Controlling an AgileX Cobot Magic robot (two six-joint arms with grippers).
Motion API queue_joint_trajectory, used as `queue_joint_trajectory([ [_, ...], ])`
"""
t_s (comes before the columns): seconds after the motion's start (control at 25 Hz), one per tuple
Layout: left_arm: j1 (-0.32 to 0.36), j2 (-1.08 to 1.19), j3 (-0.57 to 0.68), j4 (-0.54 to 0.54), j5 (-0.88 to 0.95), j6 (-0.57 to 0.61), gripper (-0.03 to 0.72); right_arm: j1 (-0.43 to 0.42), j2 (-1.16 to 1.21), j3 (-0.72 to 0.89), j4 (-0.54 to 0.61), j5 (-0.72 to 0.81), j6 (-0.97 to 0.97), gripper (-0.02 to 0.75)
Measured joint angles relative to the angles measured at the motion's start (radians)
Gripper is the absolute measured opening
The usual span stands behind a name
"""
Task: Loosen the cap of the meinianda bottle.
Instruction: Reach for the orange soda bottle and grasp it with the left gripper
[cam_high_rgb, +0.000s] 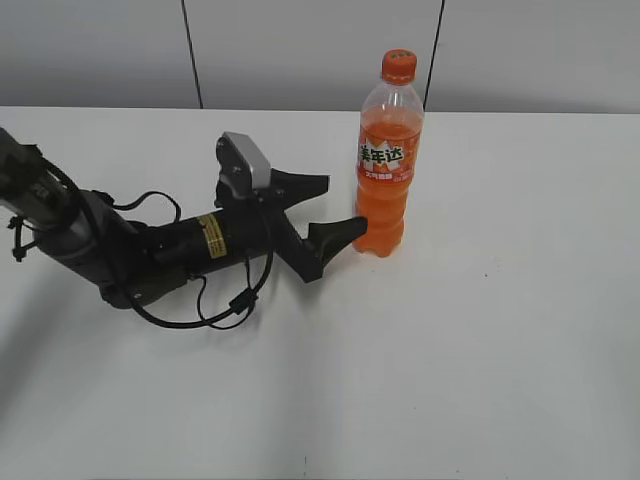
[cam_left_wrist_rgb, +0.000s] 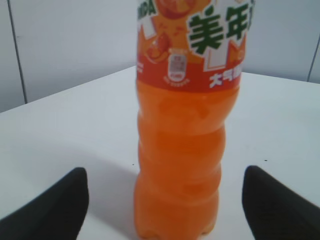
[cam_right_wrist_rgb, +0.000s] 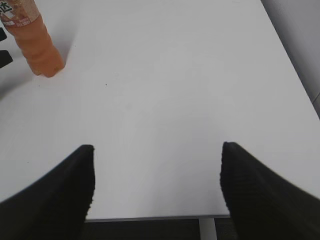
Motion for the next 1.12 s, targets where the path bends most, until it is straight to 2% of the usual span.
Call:
queue_joint_trajectory([
  [0.28, -0.01, 0.008, -0.004, -0.01, -0.001, -0.001, 0.573, 0.0, 0.0, 0.0, 0.0, 0.0, 0.0, 0.586],
  [0.44, -0.019, 0.008, -0.027, -0.014, 0.003, -0.001, 0.601, 0.0, 0.0, 0.0, 0.0, 0.0, 0.0, 0.586],
  [1.12, -0.095, 0.115, -0.182, -0.059, 0.035, -0.023, 0.594, 0.0, 0.0, 0.0, 0.0, 0.0, 0.0, 0.586],
])
